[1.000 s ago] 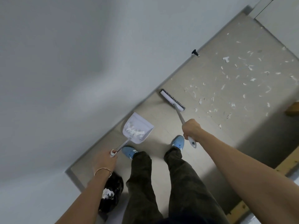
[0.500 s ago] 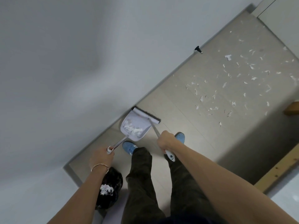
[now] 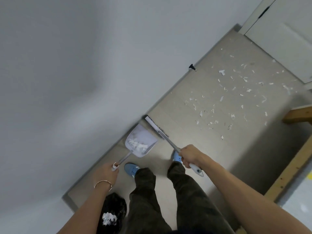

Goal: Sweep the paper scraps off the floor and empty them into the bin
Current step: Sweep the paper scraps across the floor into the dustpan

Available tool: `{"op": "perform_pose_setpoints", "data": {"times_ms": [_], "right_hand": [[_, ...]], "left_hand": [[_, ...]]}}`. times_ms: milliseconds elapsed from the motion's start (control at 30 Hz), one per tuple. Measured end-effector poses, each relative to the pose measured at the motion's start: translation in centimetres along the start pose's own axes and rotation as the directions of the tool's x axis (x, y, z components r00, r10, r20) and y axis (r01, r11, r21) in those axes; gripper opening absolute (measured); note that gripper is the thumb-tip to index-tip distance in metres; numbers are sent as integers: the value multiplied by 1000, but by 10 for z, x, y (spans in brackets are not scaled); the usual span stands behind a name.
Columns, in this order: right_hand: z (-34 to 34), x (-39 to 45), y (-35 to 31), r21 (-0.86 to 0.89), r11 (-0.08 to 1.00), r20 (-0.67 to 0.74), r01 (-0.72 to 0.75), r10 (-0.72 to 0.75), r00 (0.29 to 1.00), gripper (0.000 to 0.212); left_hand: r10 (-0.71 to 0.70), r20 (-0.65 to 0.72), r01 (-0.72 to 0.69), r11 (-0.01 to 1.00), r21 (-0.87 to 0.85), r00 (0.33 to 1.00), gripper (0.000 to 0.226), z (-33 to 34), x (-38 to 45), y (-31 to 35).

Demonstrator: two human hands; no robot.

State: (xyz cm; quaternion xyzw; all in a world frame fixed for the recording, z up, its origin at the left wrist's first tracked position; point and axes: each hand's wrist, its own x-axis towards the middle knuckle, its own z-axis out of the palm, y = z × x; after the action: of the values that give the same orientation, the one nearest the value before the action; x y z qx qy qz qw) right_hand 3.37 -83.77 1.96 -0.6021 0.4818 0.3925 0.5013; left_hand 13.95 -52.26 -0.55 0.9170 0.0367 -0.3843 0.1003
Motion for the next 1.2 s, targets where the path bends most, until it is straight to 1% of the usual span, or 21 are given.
{"op": "perform_pose_setpoints", "data": {"times_ms": [67,200,300,367,433,533,600,700,733,767,800,833,867,900,933,1033,1067,1133,1200], "right_hand": [[-23,-2,-3,116,993,-43,-14,19,999,22],[-67,5,-8,314,948,-130,-44,89,987,19],[-100,15,-11,393,918,-188,-43,126,974,22],[-120,29,-10,401,915,-221,-39,137,966,21],[-141,42,-10,368,929,-256,-30,133,958,12],[-173,65,-13,339,941,-318,-29,143,937,17],[-191,77,-23,273,962,-325,-19,111,939,9],[-216,85,-48,165,986,-350,26,34,936,13],[-222,90,-57,102,995,-359,8,29,933,14],[-227,89,-66,105,994,-351,-32,67,934,20],[-230,96,-74,84,996,-351,-41,68,934,27],[-231,101,-78,16,999,-324,-50,53,944,32],[-232,108,-81,-21,998,-306,-51,42,951,31],[-230,115,-84,-27,999,-303,-20,11,953,26],[-227,120,-87,-102,995,-278,7,-35,960,20],[-211,113,-90,-95,994,-242,57,-79,967,7],[-204,112,-87,-70,997,-241,33,-49,969,6],[-194,104,-83,-199,980,-228,10,-56,972,16],[-182,101,-74,-248,968,-197,50,-101,975,26]], "left_hand": [[46,7,-46,998,39,999,21,1,2,19],[94,-14,-93,994,65,995,26,4,15,68],[116,-25,-112,988,109,993,26,7,25,106],[126,-44,-120,987,110,991,26,8,34,130],[130,-52,-123,984,125,990,25,8,43,153],[145,-52,-135,979,150,988,28,9,60,187],[157,-58,-146,977,158,986,26,11,67,207],[150,-88,-135,979,155,985,27,15,79,230],[141,-94,-125,979,162,986,28,17,84,235],[138,-96,-121,979,166,986,29,18,86,240],[132,-101,-114,979,172,986,30,20,89,242],[127,-105,-107,978,182,986,30,22,92,245],[123,-107,-100,976,193,987,30,25,94,247],[122,-116,-96,975,202,986,30,27,95,248],[121,-123,-93,972,214,985,30,28,97,249],[114,-120,-84,969,234,986,32,33,100,249],[107,-117,-76,968,240,987,32,34,99,251],[111,-117,-79,965,251,987,32,35,101,257],[119,-122,-84,962,260,985,33,34,104,262]]}}
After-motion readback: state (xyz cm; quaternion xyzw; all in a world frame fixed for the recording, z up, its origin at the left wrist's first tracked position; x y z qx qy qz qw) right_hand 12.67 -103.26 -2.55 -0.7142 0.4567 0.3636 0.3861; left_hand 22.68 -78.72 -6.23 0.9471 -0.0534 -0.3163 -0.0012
